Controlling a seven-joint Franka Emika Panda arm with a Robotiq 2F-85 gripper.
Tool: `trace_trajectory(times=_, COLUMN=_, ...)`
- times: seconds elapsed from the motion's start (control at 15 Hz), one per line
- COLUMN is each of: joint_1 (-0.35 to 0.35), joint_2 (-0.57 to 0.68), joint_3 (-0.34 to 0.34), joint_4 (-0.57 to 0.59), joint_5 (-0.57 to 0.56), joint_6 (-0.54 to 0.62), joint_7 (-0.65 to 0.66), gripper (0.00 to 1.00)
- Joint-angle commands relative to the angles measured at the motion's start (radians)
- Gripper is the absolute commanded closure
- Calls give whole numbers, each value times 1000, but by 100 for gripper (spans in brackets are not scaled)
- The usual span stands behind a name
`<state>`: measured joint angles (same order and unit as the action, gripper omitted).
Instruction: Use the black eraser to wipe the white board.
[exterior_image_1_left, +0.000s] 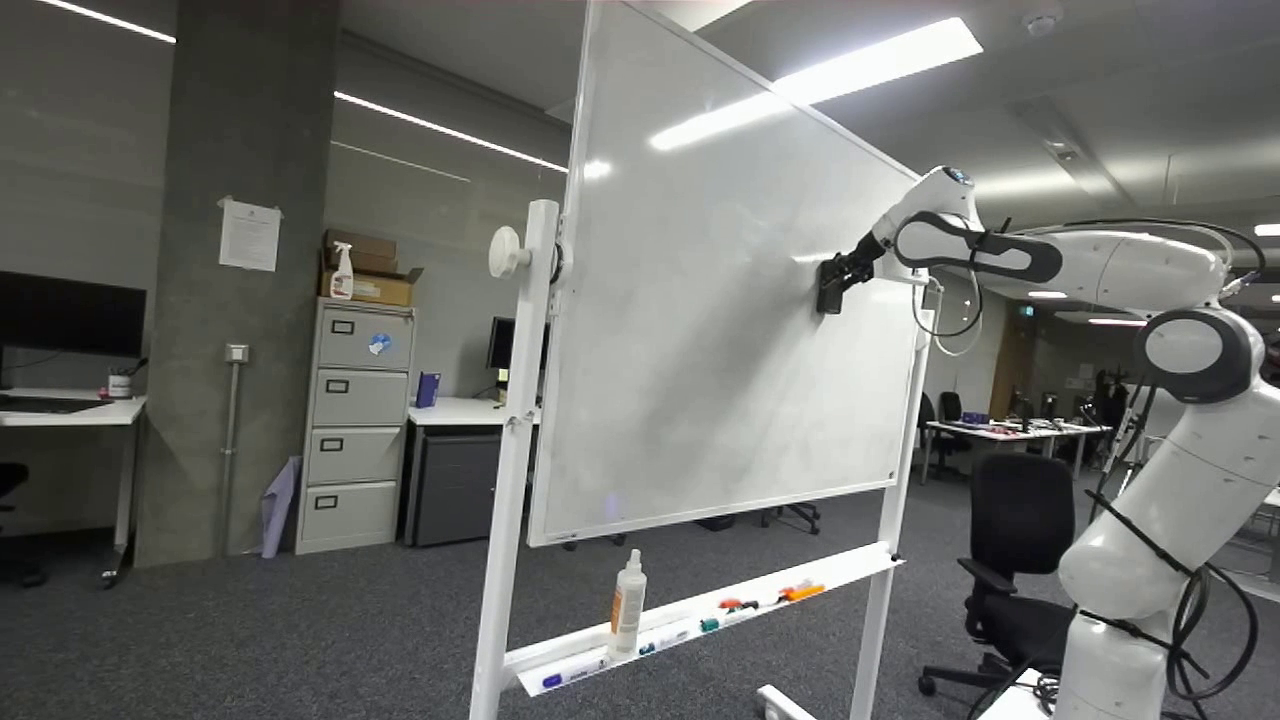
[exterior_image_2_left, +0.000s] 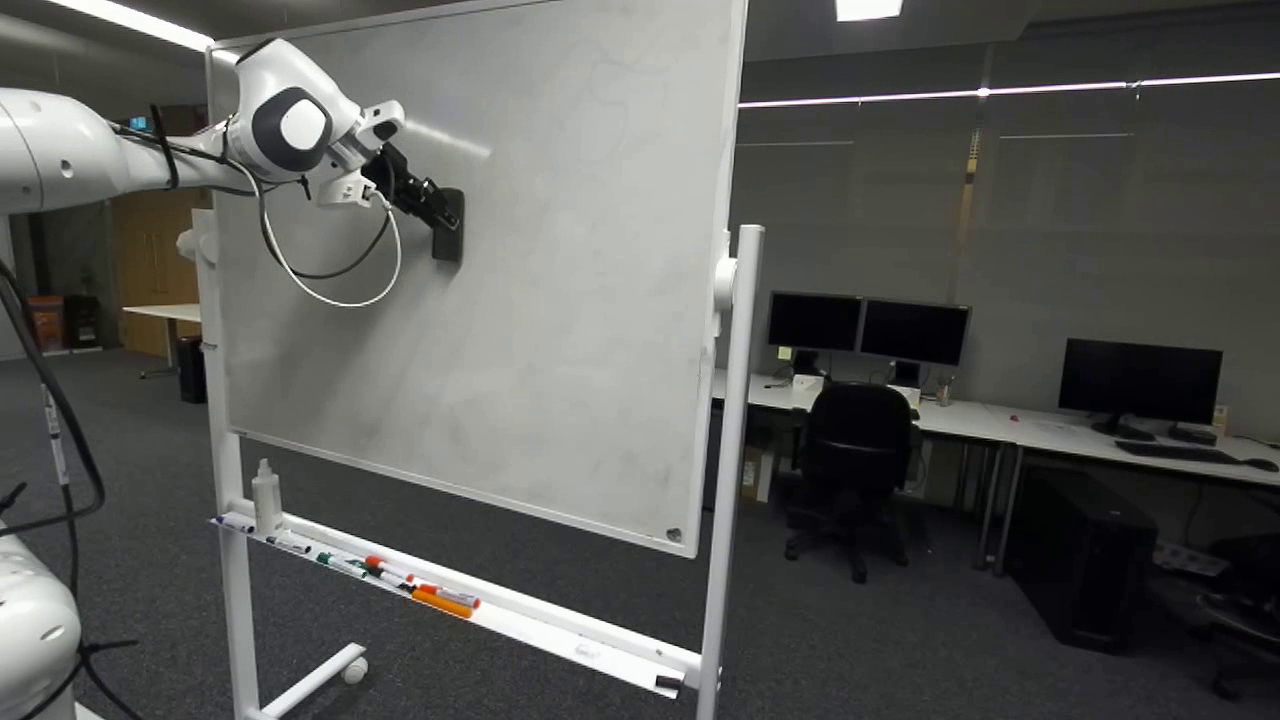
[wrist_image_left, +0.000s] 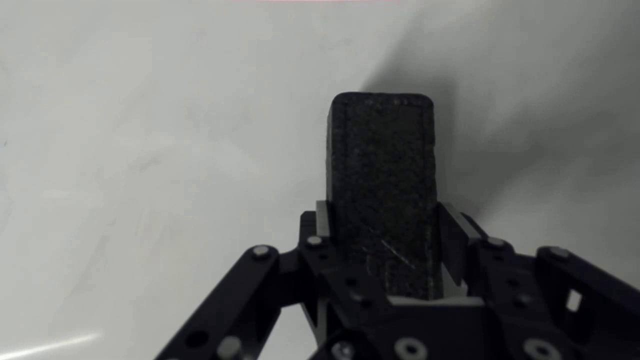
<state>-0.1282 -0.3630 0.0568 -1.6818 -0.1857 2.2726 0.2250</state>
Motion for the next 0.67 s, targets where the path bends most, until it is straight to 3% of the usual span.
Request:
trace_trajectory(times=0.0, joint_1=32, joint_2=-10, joint_3=0, joint_4=-73, joint_5=-6, joint_6=-49, joint_7=-44, gripper=70)
trace_trajectory(times=0.33, joint_1=65, joint_2=-28, joint_3=2, joint_4=-150, joint_5=-13, joint_6=-111, joint_7=-108, gripper=70)
trace_trajectory(times=0.6, joint_1=96, joint_2=-90, joint_3=-9, joint_4=-216, joint_5=-19, joint_6=-27, joint_7=-205, gripper=70)
